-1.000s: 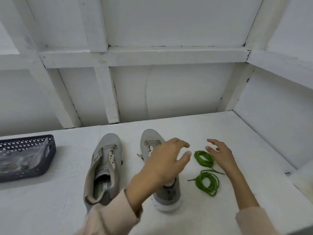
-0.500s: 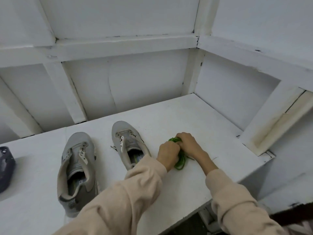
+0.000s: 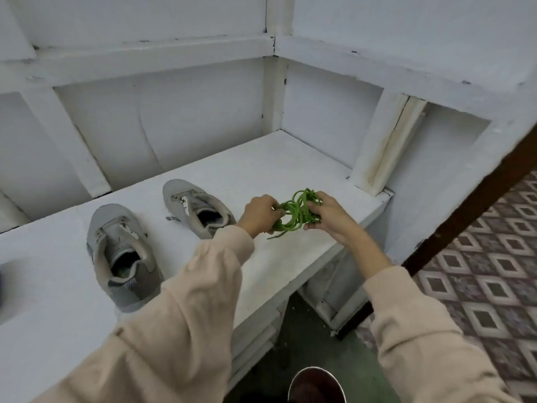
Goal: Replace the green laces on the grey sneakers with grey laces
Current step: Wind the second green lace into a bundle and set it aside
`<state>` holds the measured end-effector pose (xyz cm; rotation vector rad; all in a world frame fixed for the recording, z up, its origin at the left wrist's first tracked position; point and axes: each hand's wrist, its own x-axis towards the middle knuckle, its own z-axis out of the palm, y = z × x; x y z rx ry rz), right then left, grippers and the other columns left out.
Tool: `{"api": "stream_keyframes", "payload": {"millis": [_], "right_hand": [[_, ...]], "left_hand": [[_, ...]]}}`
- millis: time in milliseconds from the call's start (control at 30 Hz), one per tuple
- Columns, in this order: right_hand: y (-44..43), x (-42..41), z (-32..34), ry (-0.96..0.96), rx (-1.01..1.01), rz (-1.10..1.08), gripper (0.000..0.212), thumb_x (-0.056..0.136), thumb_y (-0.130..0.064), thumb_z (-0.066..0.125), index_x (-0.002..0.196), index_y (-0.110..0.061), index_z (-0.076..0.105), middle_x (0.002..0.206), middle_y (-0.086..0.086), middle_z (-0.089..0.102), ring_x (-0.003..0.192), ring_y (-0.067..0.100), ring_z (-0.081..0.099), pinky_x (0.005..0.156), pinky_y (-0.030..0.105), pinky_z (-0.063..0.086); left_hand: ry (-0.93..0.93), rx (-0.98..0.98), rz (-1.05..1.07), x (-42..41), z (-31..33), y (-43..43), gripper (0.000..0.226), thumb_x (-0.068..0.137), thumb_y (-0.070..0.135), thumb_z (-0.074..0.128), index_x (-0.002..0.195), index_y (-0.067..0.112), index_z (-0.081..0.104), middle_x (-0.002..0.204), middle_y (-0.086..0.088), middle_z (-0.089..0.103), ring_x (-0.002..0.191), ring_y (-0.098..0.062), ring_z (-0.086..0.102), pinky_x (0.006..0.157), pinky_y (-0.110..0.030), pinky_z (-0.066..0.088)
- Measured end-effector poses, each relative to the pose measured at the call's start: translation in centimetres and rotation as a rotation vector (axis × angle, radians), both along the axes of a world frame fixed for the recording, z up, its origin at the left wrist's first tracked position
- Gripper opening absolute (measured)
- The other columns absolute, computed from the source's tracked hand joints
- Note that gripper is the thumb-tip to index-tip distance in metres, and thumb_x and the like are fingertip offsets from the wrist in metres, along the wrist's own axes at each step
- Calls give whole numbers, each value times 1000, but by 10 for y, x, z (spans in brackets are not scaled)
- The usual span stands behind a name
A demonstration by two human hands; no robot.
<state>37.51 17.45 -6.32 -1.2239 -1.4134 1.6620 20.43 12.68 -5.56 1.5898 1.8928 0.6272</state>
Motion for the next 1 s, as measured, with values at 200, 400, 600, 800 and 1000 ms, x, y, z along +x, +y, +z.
{"api": "stream_keyframes", "payload": {"millis": [200,400,600,800,1000], "right_hand": [[-94,49,3,141,-85,-172,18,100,-1,44,117,-5,49,106,14,59,83,23,61,55,28,57],[-172,97,-17,160,-179,-258,23,101,-4,44,124,-7,48,107,10,61,85,20,64,55,27,57],[-213,132,-52,129,-256,-356,12,101,-4,43,109,-9,51,95,8,62,78,19,64,54,29,58],[-236,154,-124,63,-361,-441,13,102,-3,42,95,-12,50,101,13,59,79,23,61,49,29,58],[-238,168,-259,-87,-415,-488,14,102,-4,41,115,-1,45,111,21,54,74,22,61,48,28,57]], "left_hand": [[-150,-33,-153,45,5,-63,23,98,19,57,78,9,62,73,-6,63,53,-22,63,55,-24,56],[-77,-127,-242,95,-20,-117,22,99,13,49,81,4,59,90,-20,63,90,-31,59,74,-30,43],[-85,-211,-321,134,-70,-142,25,93,8,50,111,4,68,110,-24,66,99,-39,65,88,-45,55],[-73,-285,-293,163,-145,-161,28,95,15,53,119,11,67,114,-19,67,105,-36,63,92,-39,52],[-75,-311,-250,184,-270,-167,32,98,16,52,129,18,62,119,-9,67,107,-25,64,96,-37,50]]}}
